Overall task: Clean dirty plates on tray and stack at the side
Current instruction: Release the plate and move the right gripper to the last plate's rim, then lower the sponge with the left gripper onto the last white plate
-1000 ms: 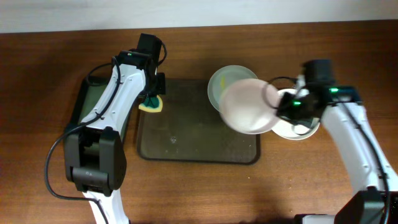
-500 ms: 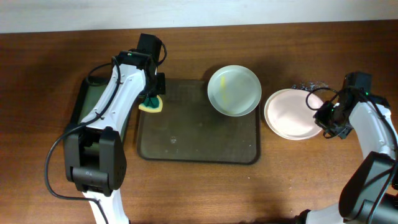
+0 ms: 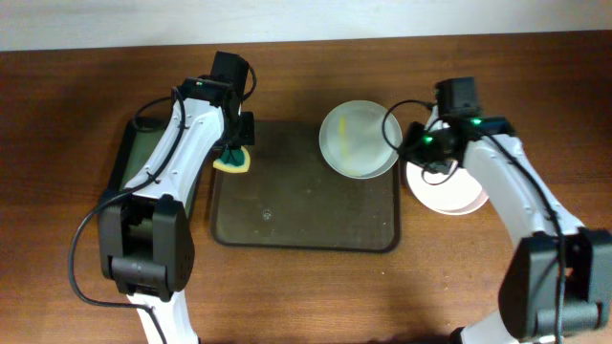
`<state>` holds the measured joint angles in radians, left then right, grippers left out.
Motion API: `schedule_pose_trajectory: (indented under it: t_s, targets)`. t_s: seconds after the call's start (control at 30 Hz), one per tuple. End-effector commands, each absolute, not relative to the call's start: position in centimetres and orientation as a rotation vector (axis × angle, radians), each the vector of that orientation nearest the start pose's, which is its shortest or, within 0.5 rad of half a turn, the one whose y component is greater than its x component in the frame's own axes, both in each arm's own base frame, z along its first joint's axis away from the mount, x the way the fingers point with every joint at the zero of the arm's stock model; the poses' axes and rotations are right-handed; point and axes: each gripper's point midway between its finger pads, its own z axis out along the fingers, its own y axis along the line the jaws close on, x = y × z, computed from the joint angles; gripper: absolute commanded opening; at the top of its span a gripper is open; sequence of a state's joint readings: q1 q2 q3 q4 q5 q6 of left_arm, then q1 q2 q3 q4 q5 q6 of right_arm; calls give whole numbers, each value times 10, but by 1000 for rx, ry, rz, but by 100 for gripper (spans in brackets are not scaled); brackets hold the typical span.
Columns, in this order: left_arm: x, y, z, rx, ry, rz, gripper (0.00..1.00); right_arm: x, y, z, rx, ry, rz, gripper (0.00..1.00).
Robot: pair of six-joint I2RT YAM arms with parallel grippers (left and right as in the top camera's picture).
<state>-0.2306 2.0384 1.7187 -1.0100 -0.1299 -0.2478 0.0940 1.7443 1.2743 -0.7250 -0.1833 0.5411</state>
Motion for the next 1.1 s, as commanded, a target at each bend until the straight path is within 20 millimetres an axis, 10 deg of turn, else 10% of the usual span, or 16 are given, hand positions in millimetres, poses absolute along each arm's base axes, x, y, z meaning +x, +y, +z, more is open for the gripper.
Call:
schedule_pose_trajectory:
  t_s: [0.0, 0.27, 0.6, 0.87, 1.07]
  targets:
    - [447, -84, 99, -54, 2851, 84, 0, 397, 77, 53, 705, 2775, 263, 33]
    - [447, -84, 99, -54, 2852, 84, 0, 380, 106, 0, 712, 2923, 244, 28]
    - [447, -84, 99, -54, 2852, 84, 0, 303, 213, 9, 297, 3183, 437, 20]
    - [447, -84, 99, -54, 2852, 84, 0, 365, 180, 25, -171, 2963, 369, 63]
    - [447, -84, 99, -53, 2852, 83, 0, 386, 187, 13, -272, 2884, 398, 44]
